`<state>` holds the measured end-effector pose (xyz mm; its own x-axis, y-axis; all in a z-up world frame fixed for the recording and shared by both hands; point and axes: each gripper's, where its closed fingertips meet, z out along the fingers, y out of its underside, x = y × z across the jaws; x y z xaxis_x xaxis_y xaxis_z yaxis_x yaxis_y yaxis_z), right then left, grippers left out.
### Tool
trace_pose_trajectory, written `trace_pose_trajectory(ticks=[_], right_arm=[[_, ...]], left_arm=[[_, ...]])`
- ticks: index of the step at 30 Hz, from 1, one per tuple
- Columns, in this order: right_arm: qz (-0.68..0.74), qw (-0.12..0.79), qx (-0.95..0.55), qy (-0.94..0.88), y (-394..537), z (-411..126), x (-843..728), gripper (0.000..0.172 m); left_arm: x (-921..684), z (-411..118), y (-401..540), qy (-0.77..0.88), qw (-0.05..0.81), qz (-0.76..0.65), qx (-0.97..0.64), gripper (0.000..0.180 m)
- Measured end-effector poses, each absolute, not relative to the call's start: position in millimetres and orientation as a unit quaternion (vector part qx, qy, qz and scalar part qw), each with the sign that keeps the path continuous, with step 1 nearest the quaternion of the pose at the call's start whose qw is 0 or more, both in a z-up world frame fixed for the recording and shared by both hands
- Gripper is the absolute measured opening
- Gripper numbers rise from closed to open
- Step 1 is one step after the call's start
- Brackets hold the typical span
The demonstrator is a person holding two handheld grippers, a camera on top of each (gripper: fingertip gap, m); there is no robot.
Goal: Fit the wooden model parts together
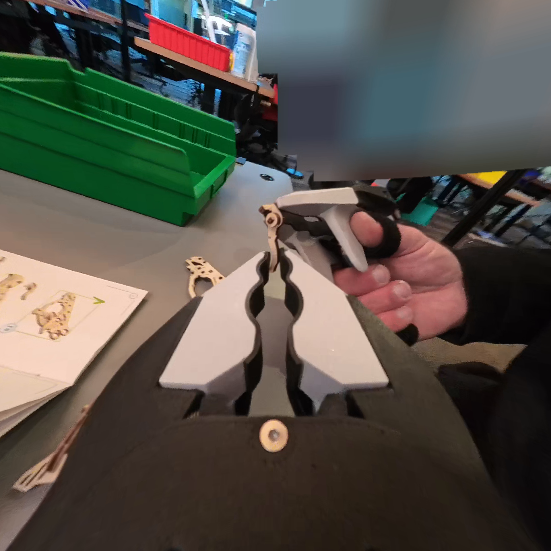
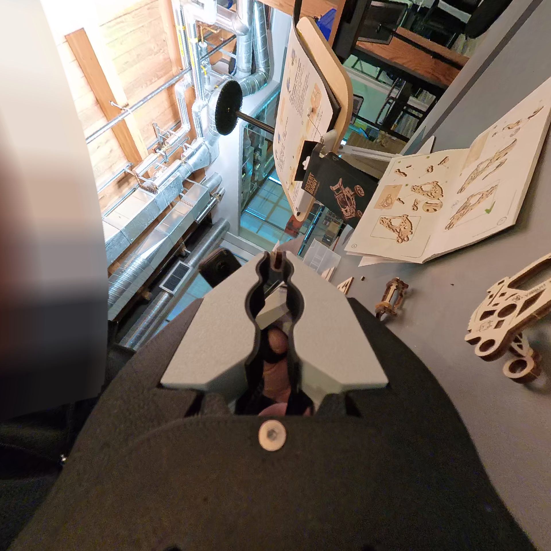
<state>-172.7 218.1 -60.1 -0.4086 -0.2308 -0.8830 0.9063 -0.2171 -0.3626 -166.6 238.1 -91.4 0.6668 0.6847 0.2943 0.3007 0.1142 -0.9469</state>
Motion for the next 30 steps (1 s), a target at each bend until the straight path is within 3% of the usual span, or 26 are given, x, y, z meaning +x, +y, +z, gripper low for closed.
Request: trace_pose_trajectory(ticks=[4, 15, 17, 25, 30], right_arm=[[-0.694, 0.401, 0.358, 0.479, 219, -61, -174, 0.005], [-0.693, 0.33, 0.307, 0.563, 219, -59, -172, 0.02], [-0.687, 0.29, 0.287, 0.602, 219, -63, -172, 0.028], [-0.635, 0.098, 0.167, 0.748, 219, -81, -171, 0.032], [-0.616, 0.044, 0.121, 0.777, 219, -85, -167, 0.032]], left_arm=[[-167, -93, 241, -0.377, 0.632, 0.159, -0.658, 0.003], [-158, -89, 238, -0.404, 0.671, 0.018, -0.621, 0.002], [-153, -88, 240, -0.402, 0.678, -0.029, -0.614, 0.002], [-142, -82, 239, -0.394, 0.699, -0.145, -0.579, 0.002], [-141, -80, 236, -0.394, 0.71, -0.18, -0.555, 0.002]])
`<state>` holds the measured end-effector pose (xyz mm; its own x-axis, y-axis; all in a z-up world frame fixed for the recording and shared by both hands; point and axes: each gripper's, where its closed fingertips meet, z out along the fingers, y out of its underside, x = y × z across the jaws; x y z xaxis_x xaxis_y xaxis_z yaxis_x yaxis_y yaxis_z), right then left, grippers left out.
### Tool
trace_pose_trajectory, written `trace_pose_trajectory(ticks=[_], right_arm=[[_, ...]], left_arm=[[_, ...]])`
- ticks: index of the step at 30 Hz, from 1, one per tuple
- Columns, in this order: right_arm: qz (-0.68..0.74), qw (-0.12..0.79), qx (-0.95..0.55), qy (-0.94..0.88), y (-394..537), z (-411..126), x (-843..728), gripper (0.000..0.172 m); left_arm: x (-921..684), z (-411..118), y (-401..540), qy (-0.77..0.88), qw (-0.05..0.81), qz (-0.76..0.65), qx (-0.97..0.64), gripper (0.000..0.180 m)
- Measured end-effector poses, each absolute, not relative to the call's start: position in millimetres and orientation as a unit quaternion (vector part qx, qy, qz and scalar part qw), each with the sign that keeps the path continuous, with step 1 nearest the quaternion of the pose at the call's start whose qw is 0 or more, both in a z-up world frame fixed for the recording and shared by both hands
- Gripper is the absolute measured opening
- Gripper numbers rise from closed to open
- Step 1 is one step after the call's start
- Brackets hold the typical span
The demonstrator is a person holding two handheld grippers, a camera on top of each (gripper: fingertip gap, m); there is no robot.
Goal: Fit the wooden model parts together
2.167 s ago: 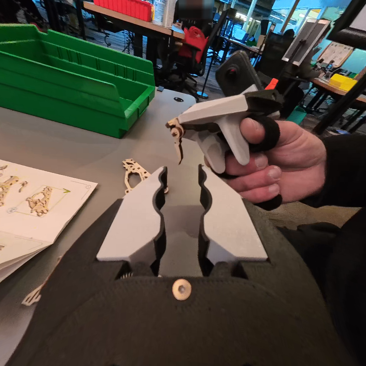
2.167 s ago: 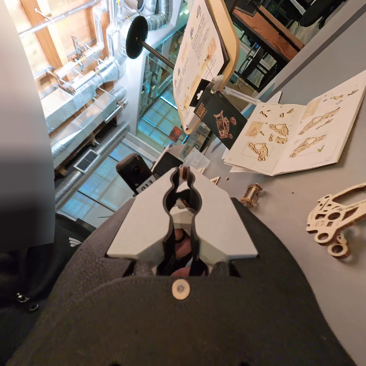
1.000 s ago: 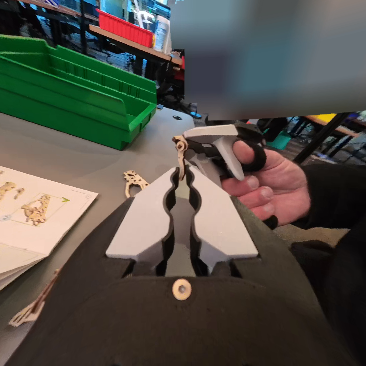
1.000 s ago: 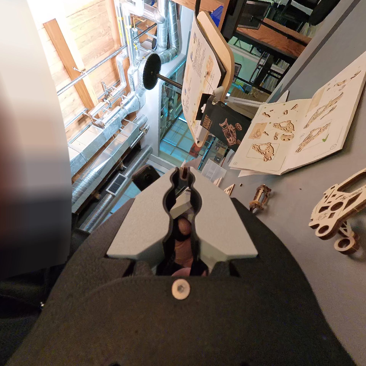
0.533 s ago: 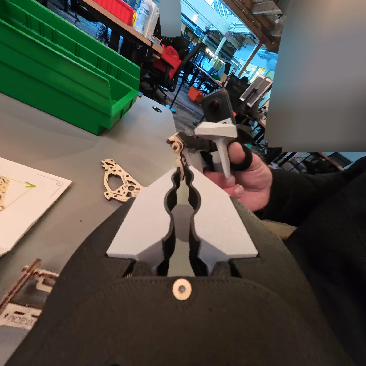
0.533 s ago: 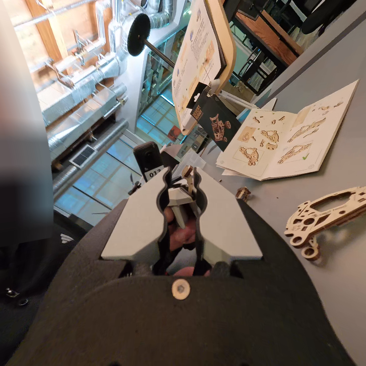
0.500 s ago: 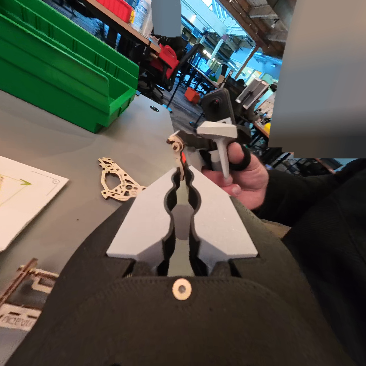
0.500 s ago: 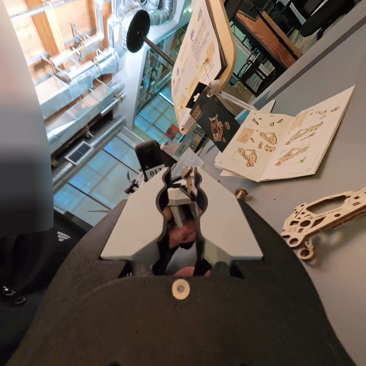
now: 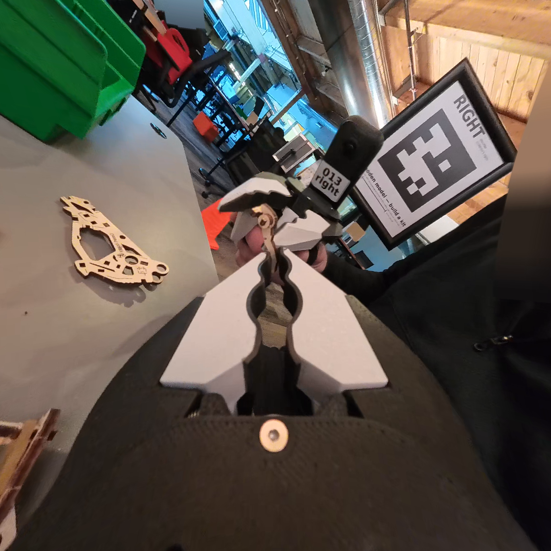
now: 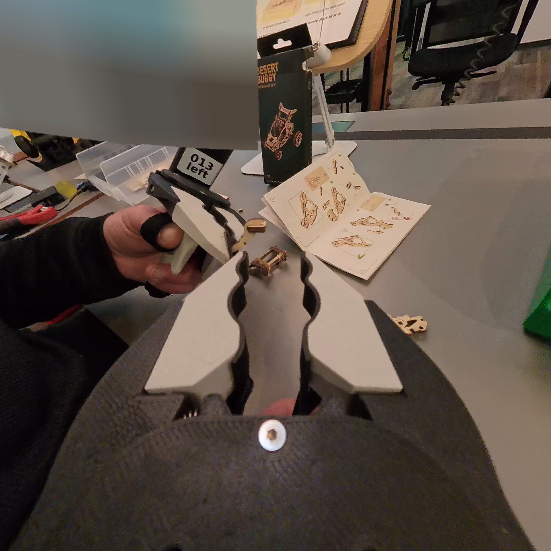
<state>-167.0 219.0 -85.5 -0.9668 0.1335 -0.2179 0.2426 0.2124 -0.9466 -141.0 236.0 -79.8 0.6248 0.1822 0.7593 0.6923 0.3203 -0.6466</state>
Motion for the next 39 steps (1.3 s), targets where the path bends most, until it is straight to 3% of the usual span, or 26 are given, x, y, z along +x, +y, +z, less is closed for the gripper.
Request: trace_pose_trajectory(ticks=[8, 13, 20, 32, 39], right_arm=[[-0.602, 0.015, 0.088, 0.794, 220, -83, -164, 0.026], [-0.611, 0.061, 0.105, 0.782, 217, -80, -157, 0.018], [-0.647, 0.148, 0.151, 0.732, 217, -68, -157, 0.021], [-0.643, 0.218, 0.151, 0.718, 218, -69, -149, 0.014], [-0.644, 0.287, 0.179, 0.686, 219, -66, -148, 0.013]], left_arm=[[-138, -76, 235, -0.392, 0.721, -0.238, -0.519, 0.002], [-139, -77, 235, -0.395, 0.724, -0.226, -0.519, 0.002], [-137, -72, 235, -0.378, 0.731, -0.215, -0.525, 0.002], [-126, -82, 243, -0.355, 0.691, -0.21, -0.594, 0.002], [-131, -88, 242, -0.345, 0.671, -0.13, -0.644, 0.002]])
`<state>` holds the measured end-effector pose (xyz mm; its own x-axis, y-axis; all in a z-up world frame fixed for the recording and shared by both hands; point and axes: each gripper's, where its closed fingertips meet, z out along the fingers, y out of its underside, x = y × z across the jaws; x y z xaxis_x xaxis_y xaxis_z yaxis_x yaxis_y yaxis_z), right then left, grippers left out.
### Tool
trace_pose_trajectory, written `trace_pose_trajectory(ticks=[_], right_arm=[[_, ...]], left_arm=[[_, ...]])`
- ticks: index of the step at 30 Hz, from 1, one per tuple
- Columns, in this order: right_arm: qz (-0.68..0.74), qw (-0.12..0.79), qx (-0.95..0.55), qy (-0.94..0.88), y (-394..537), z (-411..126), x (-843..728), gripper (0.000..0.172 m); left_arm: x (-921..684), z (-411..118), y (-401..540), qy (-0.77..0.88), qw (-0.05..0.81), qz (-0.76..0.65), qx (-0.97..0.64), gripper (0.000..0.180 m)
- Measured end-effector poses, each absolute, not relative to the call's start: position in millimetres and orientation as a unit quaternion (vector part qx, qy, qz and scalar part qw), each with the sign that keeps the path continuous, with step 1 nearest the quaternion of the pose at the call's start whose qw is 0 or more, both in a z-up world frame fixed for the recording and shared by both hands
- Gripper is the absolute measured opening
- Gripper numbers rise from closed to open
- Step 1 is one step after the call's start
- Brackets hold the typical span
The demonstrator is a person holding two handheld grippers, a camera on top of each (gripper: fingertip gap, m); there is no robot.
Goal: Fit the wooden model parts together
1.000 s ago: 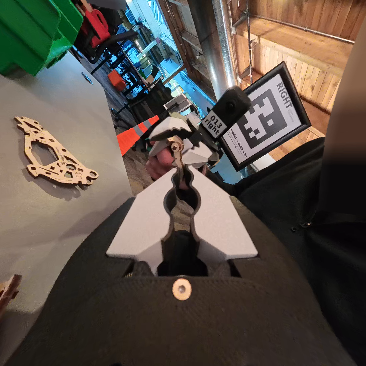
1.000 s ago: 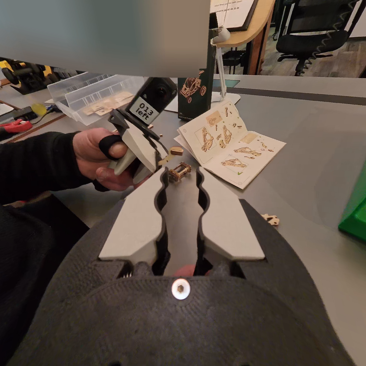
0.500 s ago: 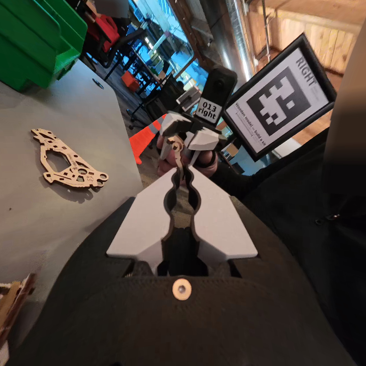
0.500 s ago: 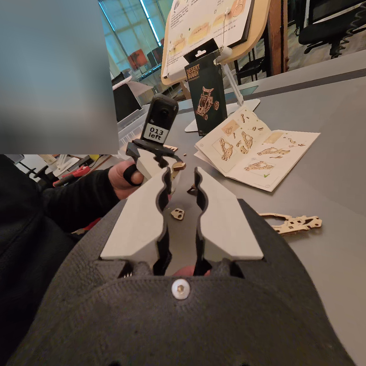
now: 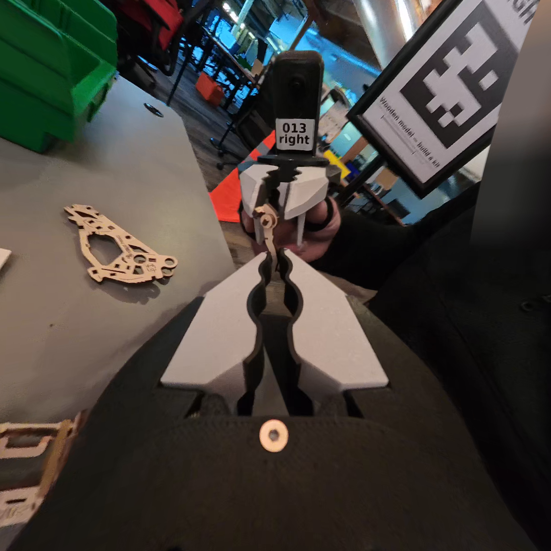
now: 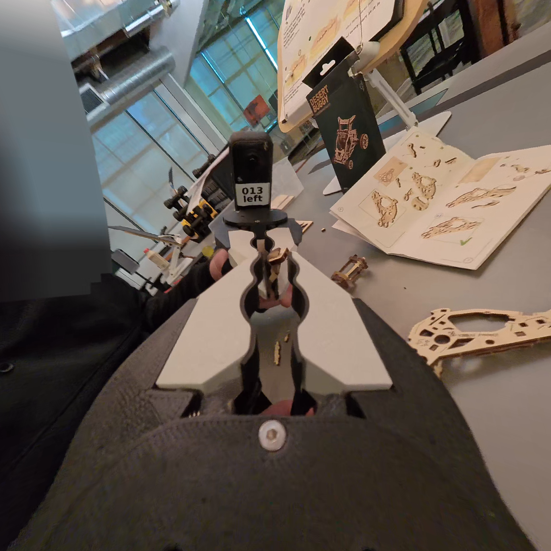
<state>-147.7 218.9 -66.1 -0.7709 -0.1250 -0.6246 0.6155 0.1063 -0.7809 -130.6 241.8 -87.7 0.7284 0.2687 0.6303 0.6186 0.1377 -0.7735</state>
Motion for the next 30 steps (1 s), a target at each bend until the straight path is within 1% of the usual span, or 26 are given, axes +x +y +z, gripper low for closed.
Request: trace_pose_trajectory(ticks=[2, 4, 8, 12, 18, 23, 25, 26, 28, 30], right_arm=[[-0.643, 0.315, 0.193, 0.671, 219, -66, -148, 0.01], [-0.638, 0.344, 0.209, 0.656, 220, -67, -149, 0.013], [-0.638, 0.358, 0.217, 0.646, 220, -67, -150, 0.007], [-0.645, 0.352, 0.209, 0.645, 221, -64, -149, 0.006], [-0.652, 0.298, 0.182, 0.672, 222, -65, -149, 0.006], [-0.66, 0.314, 0.197, 0.654, 223, -63, -153, 0.006], [-0.666, 0.328, 0.212, 0.636, 224, -61, -156, 0.006], [-0.669, 0.336, 0.225, 0.623, 224, -60, -159, 0.005], [-0.677, 0.348, 0.26, 0.594, 227, -60, -169, 0.005], [-0.681, 0.359, 0.29, 0.568, 230, -61, -177, 0.005]], left_arm=[[-131, -90, 242, -0.335, 0.66, -0.1, -0.666, 0.002], [-135, -94, 240, -0.331, 0.643, -0.053, -0.688, 0.002], [-137, -97, 240, -0.305, 0.613, 0.013, -0.729, 0.002], [-138, -96, 240, -0.291, 0.603, 0.034, -0.742, 0.002], [-142, -98, 240, -0.298, 0.593, 0.046, -0.747, 0.003], [-143, -94, 240, -0.299, 0.604, 0.04, -0.738, 0.003], [-146, -91, 239, -0.302, 0.615, 0.044, -0.727, 0.005], [-147, -89, 239, -0.302, 0.621, 0.051, -0.722, 0.01], [-155, -89, 235, -0.313, 0.613, 0.095, -0.72, 0.02], [-162, -90, 228, -0.317, 0.588, 0.168, -0.725, 0.022]])
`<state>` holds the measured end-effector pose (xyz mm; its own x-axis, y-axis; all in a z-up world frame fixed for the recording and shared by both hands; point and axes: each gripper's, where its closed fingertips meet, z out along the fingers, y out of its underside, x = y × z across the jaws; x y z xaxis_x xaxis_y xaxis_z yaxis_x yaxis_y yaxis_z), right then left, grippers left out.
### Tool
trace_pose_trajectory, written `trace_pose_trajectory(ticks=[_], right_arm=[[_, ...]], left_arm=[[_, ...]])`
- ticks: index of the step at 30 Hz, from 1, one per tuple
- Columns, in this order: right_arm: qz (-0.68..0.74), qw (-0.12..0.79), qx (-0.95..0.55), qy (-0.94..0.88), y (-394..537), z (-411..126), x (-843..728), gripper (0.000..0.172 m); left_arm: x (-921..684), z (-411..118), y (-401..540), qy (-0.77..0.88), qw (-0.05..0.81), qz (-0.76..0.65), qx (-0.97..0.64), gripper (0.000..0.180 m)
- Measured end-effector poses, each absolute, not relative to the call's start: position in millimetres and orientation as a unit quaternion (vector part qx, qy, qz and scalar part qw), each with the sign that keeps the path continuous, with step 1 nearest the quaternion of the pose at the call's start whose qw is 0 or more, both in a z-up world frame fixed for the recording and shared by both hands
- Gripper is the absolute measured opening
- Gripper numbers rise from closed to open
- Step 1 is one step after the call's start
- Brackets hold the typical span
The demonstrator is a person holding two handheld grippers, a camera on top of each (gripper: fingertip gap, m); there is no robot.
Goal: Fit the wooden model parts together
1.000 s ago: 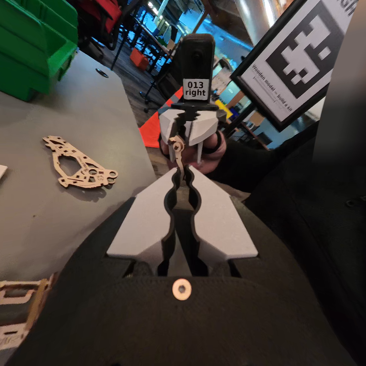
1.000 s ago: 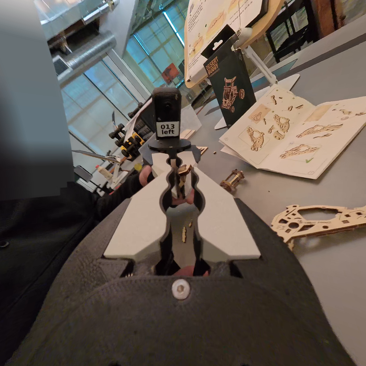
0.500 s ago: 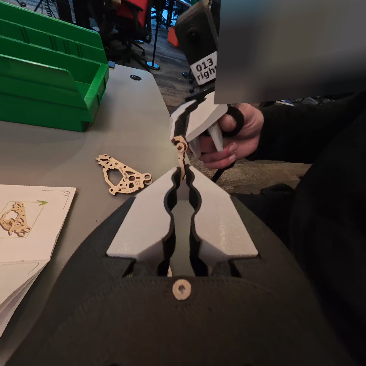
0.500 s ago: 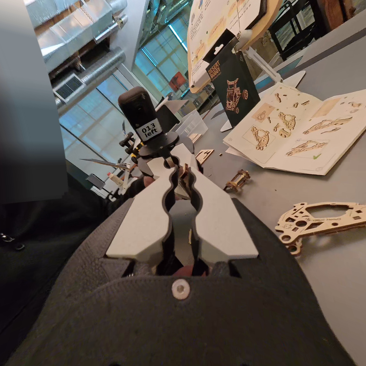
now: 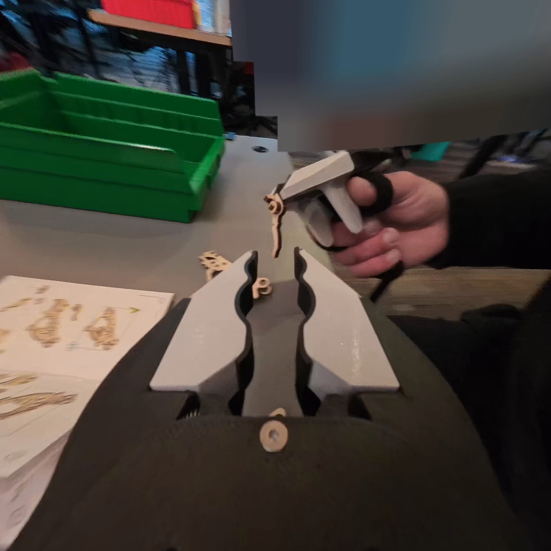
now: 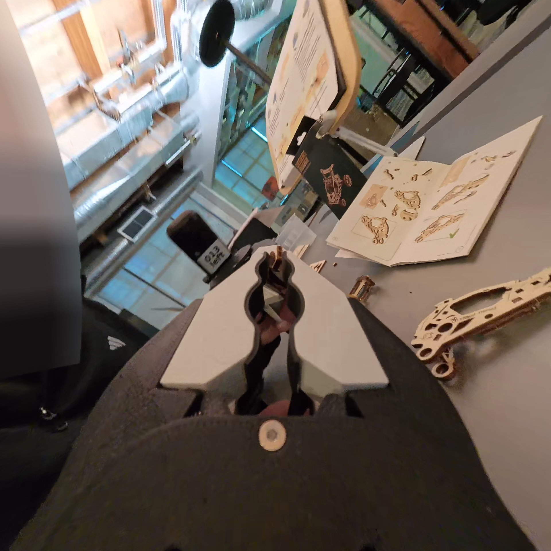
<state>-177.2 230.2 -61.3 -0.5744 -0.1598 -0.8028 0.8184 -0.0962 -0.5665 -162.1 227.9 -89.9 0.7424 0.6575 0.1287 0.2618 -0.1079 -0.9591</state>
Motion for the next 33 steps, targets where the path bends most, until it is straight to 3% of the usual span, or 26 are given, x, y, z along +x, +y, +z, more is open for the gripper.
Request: trace_pose_trajectory(ticks=[5, 10, 16, 20, 33], right_arm=[[-0.68, 0.385, 0.325, 0.533, 229, -63, -181, 0.006], [-0.677, 0.397, 0.34, 0.518, 228, -64, -181, 0.005], [-0.674, 0.355, 0.317, 0.564, 228, -66, -182, 0.02], [-0.67, 0.317, 0.282, 0.61, 228, -67, -179, 0.021], [-0.674, 0.27, 0.218, 0.653, 218, -62, -161, 0.015]], left_arm=[[-174, -90, 228, -0.288, 0.505, 0.327, -0.745, 0.016], [-178, -92, 231, -0.268, 0.464, 0.373, -0.758, 0.002], [-172, -87, 225, -0.316, 0.528, 0.245, -0.749, 0.001], [-163, -82, 226, -0.341, 0.583, 0.116, -0.728, 0.001], [-146, -77, 238, -0.367, 0.662, -0.102, -0.646, 0.001]])
